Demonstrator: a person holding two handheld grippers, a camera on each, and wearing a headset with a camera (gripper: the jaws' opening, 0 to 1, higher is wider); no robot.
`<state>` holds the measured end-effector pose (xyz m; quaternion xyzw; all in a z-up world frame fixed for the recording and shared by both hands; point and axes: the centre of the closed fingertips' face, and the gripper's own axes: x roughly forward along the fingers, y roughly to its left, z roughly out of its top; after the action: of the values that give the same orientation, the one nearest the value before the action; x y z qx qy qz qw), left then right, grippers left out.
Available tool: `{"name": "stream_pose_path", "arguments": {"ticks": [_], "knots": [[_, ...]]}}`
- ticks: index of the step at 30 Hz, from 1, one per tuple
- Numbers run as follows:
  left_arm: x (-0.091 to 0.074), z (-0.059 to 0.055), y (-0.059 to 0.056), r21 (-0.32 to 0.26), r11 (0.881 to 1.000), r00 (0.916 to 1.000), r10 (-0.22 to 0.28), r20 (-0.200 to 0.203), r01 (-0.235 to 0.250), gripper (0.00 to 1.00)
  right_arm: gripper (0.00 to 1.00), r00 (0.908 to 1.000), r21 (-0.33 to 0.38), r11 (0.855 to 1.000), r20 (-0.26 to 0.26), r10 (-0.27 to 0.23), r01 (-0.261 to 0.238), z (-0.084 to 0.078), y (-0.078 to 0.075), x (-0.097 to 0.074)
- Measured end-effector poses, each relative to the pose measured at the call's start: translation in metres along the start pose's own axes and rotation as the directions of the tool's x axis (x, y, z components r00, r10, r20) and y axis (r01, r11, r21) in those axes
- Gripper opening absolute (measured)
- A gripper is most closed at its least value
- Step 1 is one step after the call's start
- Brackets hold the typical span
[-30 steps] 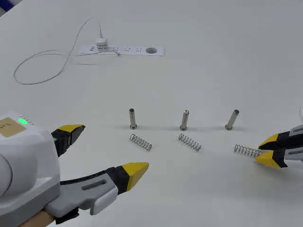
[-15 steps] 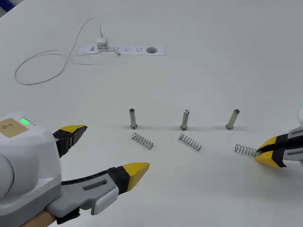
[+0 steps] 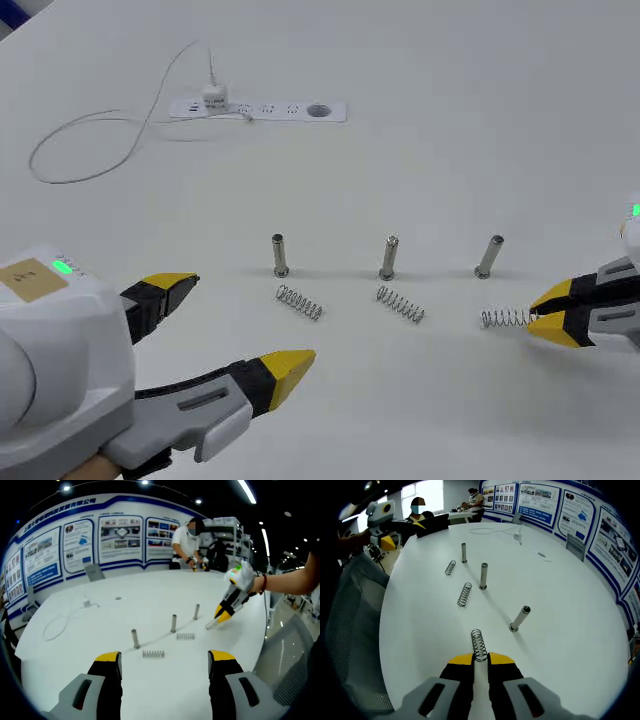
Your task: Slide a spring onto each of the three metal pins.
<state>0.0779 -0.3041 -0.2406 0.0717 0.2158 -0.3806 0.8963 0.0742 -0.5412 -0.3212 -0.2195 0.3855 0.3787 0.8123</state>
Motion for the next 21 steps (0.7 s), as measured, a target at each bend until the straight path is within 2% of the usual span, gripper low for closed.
{"name": "stream_pose_path", "arguments": {"ticks": [7, 12, 21], "knots": [[0.004, 0.001, -0.008, 0.017, 0.999, 0.9995, -0.031, -0.001, 0.031, 0.70, 0.10, 0.9995, 0.001, 1.000, 0.033, -0.002, 0.002, 0.017, 0.003, -0.005], [0.008, 0.003, -0.013, 0.036, 0.998, 0.9986, -0.053, -0.003, 0.054, 0.68, 0.10, 0.9985, -0.017, 1.000, 0.053, 0.013, -0.012, 0.029, 0.010, -0.010], [0.019, 0.010, -0.032, 0.095, 0.985, 0.9898, -0.142, -0.002, 0.142, 0.59, 0.10, 0.9913, -0.090, 0.993, 0.102, 0.084, -0.074, 0.063, 0.032, -0.018]]}}
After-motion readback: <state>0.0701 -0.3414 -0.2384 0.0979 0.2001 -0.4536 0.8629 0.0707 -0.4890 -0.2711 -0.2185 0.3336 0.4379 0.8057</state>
